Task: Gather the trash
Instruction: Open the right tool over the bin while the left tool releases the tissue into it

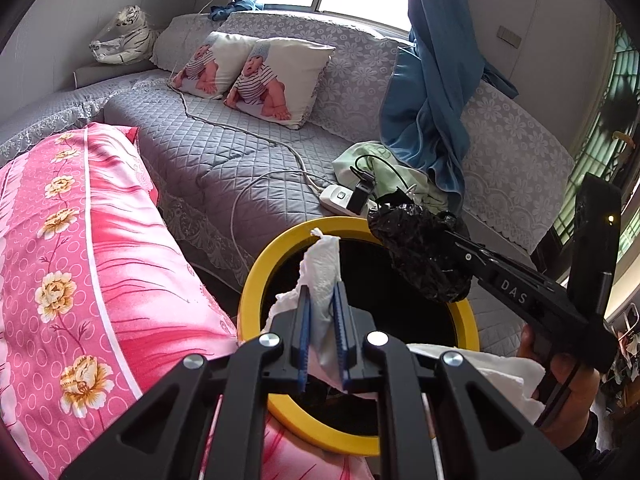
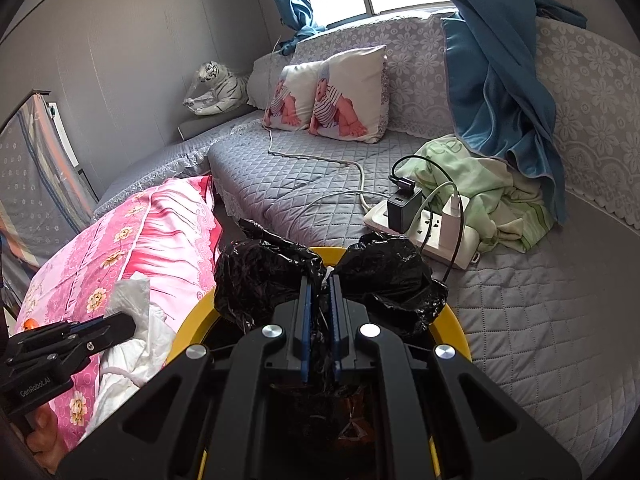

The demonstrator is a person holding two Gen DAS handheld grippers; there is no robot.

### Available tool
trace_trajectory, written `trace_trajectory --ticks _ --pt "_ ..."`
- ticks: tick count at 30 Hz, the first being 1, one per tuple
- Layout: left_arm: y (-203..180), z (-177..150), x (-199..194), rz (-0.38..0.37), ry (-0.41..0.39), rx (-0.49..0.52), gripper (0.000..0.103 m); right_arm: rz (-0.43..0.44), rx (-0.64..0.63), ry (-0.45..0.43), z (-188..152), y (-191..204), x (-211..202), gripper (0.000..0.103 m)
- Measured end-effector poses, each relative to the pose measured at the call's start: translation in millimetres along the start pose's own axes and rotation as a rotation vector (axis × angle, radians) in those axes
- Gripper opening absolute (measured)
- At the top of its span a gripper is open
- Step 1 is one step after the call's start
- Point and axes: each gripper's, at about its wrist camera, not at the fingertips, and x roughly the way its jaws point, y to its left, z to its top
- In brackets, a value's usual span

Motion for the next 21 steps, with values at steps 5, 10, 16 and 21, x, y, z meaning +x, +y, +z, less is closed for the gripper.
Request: trace_trajectory --ticks 5,10,16,21 --pt "2.0 0.2 4.4 -0.013 0.015 -0.016 0.012 -0.009 0.012 0.003 0.6 -4.4 1.0 0.009" --pt "6.7 0.8 4.0 -0.007 0.017 -0.038 0.030 -0.008 0.021 -0.002 2.6 -7.4 -0.8 0.011" --pt "13.4 1.2 -3.4 0.017 -0.006 -0.072 0.046 -0.037 0.054 -0.008 3.3 -14.6 -0.4 0.042" --pt "23.8 5.4 -24.5 0.060 -0.065 -0.121 0.051 -0.049 0.073 -0.020 3.5 -19.7 -7.1 0.042"
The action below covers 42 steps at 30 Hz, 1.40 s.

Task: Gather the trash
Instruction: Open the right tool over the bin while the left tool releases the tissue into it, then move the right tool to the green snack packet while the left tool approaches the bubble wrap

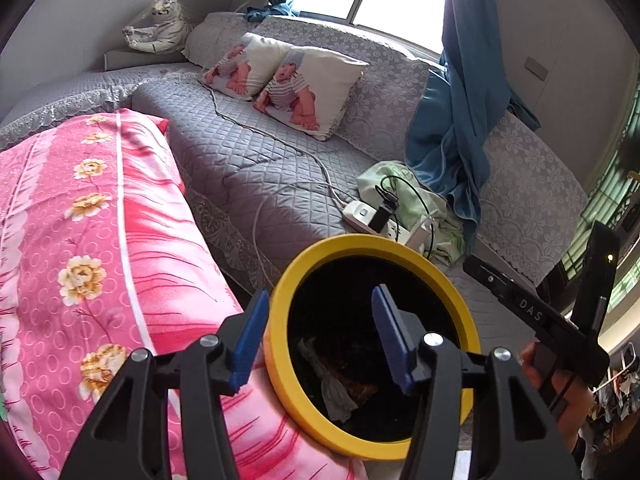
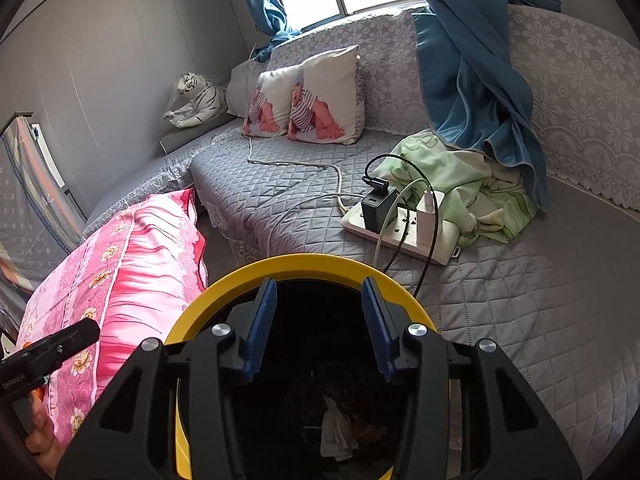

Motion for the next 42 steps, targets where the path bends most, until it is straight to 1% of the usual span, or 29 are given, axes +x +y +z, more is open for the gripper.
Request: trace_trajectory --ticks 4,8,10,12,13,14,15,16,17,19,21,23,25,27,31,34,38,40,42 --pt "3.8 8.7 -34.9 0.044 -0.097 -0.019 0.051 0.014 -0.003 -0.025 1.1 2.3 -12.1 0.042" --pt "6.4 14.2 -81.1 0.110 -0.192 -0.018 0.052 0.086 -0.039 -0.060 1.6 19.2 -28.8 0.042" --pt "10.8 13.8 -104.7 0.138 -0.220 -0.020 0.058 0.132 -0.077 -0.080 1.4 34.6 -38.1 0.042" --pt "18.6 12.5 -127.1 0.155 -0.239 -0.035 0.061 0.190 -0.119 -0.095 0.8 52.2 -45.3 0.047" --pt "23.6 10.4 -137.9 0.150 -0.247 -0.046 0.064 0.217 -0.139 -0.100 -0.1 61.8 -48.7 0.049" --pt "28.3 8.0 -148.4 0.147 -0.252 -0.049 0.066 0.243 -0.156 -0.104 -1.0 71.0 -51.3 0.054" --pt "33.7 4.4 -159.9 0.160 -0.259 -0.049 0.069 0.271 -0.173 -0.106 -2.6 80.2 -53.7 0.057" --pt "39.2 -0.8 -170.9 0.179 -0.272 -0.046 0.070 0.299 -0.189 -0.107 -4.4 89.5 -55.1 0.057" --pt "44.9 -6.7 -183.0 0.202 -0.290 -0.038 0.073 0.327 -0.208 -0.106 -6.7 99.2 -56.2 0.059" --pt "58.7 -20.0 -208.3 0.268 -0.328 -0.027 0.082 0.367 -0.245 -0.102 -11.7 116.8 -56.7 0.061" --pt "76.0 -34.6 -233.5 0.322 -0.360 -0.034 0.084 0.396 -0.275 -0.090 -17.0 133.7 -55.0 0.063" --pt "93.7 -49.4 -257.3 0.369 -0.378 -0.039 0.088 0.430 -0.293 -0.065 -23.0 151.6 -53.2 0.064" --pt "111.8 -65.3 -279.5 0.432 -0.400 -0.056 0.092 0.462 -0.308 -0.044 -28.7 166.9 -51.7 0.064" --pt "129.2 -81.1 -300.1 0.482 -0.417 -0.082 0.094 0.495 -0.323 -0.029 -34.5 182.3 -51.4 0.068" --pt "157.3 -116.9 -336.5 0.529 -0.448 -0.131 0.095 0.545 -0.363 -0.010 -48.7 214.1 -55.7 0.073" --pt "175.0 -143.5 -353.4 0.535 -0.445 -0.178 0.095 0.568 -0.405 0.003 -60.3 237.3 -58.6 0.075" --pt "188.2 -176.1 -363.7 0.539 -0.431 -0.192 0.095 0.590 -0.479 0.024 -77.4 268.8 -61.3 0.076" --pt "191.3 -189.5 -364.4 0.521 -0.408 -0.182 0.095 0.598 -0.525 0.035 -85.9 283.4 -61.4 0.076" --pt "192.8 -200.3 -363.0 0.509 -0.389 -0.168 0.095 0.589 -0.578 0.037 -94.3 298.1 -61.6 0.076"
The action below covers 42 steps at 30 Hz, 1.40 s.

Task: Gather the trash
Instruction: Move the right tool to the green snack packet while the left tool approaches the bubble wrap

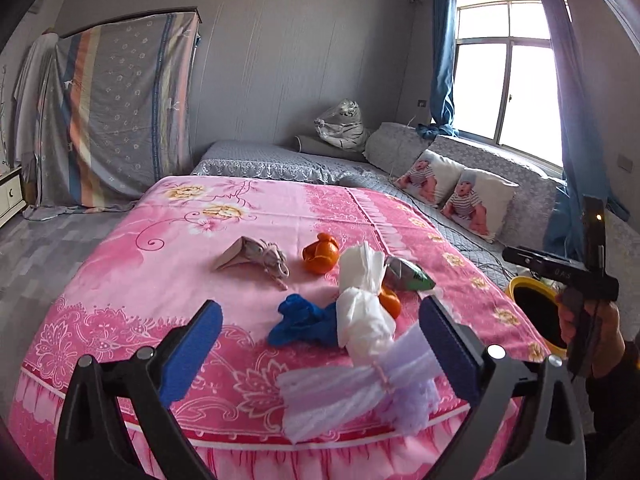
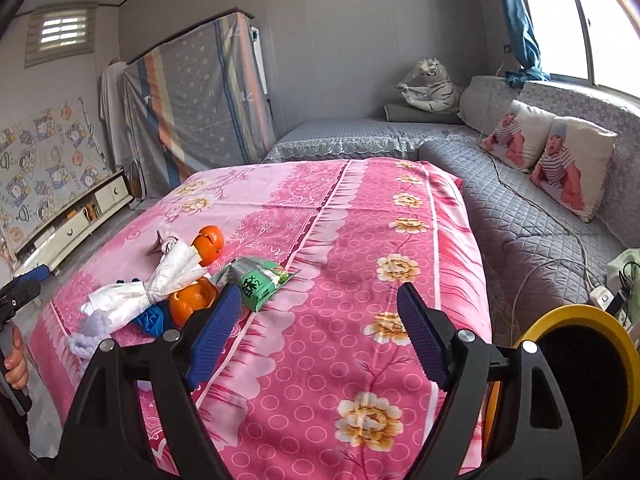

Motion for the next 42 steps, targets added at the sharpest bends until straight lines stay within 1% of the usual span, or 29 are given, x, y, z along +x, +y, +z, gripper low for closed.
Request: trace_trajectory --ticks 5,9,14,20,25,31,35,38,42 --pt "2.6 -18.5 1.1 -0.034 0.033 0.043 0.095 -0.016 -0.104 0.037 -2.8 25.9 20.9 0.077" --pt "0.8 -29.2 5.0 -0.055 0.052 0.078 0.095 -0.015 -0.155 0.075 -4.6 41.3 38.4 0.077" --pt "0.3 -34.3 11.8 -0.081 0.079 0.124 0.095 -0.008 -0.205 0.099 -3.3 52.3 54.6 0.077" --pt "-0.5 -37.2 18.7 -0.110 0.107 0.160 0.095 -0.003 -0.246 0.119 -0.4 58.3 67.7 0.077" --pt "-5.5 -37.9 27.9 -0.127 0.134 0.187 0.095 0.002 -0.277 0.154 1.6 62.2 84.5 0.076" --pt "-1.9 -36.2 37.4 -0.156 0.163 0.167 0.092 0.008 -0.328 0.190 6.6 69.7 107.8 0.077" --pt "0.1 -34.4 43.1 -0.202 0.186 0.163 0.090 0.014 -0.364 0.225 9.3 72.1 126.9 0.077" --pt "-4.8 -36.3 49.4 -0.228 0.219 0.206 0.088 0.028 -0.366 0.251 11.2 71.4 139.8 0.077" --pt "-15.3 -38.7 54.2 -0.237 0.235 0.281 0.085 0.030 -0.365 0.280 11.8 69.8 154.4 0.076"
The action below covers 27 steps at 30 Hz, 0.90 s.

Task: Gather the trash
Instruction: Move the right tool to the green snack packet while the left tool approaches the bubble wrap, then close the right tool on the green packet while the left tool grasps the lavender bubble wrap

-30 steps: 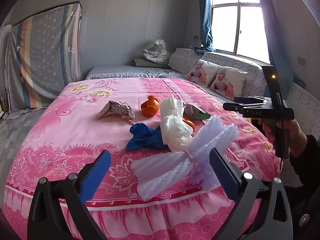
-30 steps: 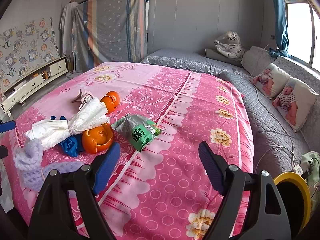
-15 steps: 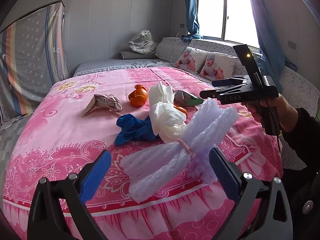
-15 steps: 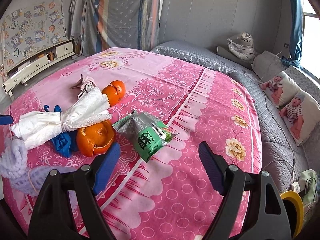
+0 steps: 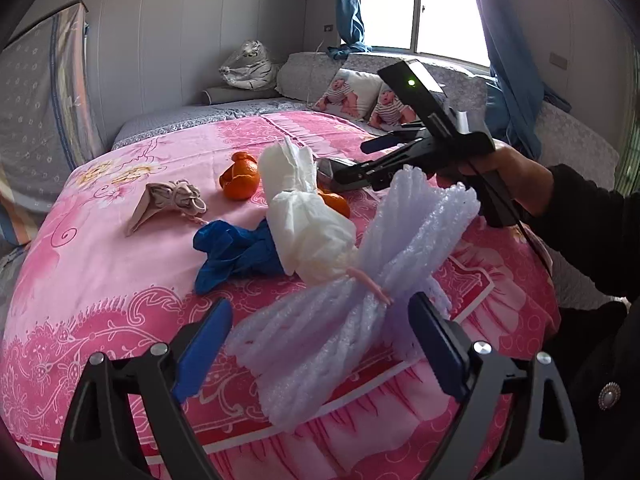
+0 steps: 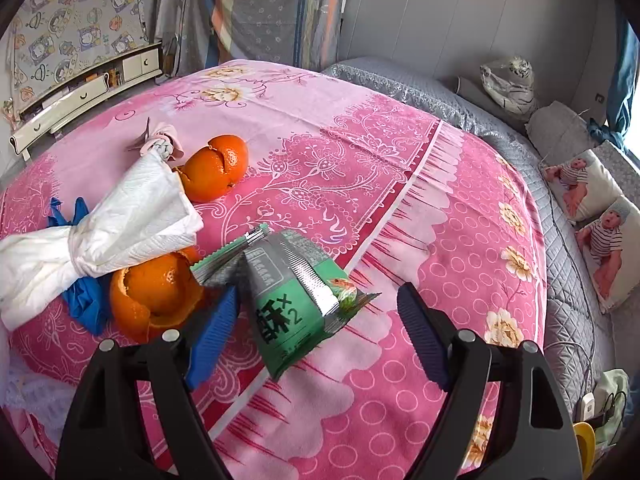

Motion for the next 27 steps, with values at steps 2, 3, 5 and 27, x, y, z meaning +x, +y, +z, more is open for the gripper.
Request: trace_trajectory --ticks 2,3,5,27 --pt "0.9 1.7 4.1 -0.010 0.016 -0.002 0.075 0.008 0.008 0.009 1.5 -0.9 4.1 0.074" --pt "1.3 2.3 5.6 -0.017 0.024 -0.006 0.069 0.014 0.016 0.009 2.4 -1.7 5.3 0.068" --pt "0.8 2.8 9.2 -0.013 0.041 -0.001 0.063 0.030 0.035 0.019 3.3 -4.2 8.1 0.057" --pt "12.7 6.3 -35.6 0.033 -0.046 -0.143 0.026 0.026 0.194 -0.071 -8.5 -39.0 -39.7 0.015"
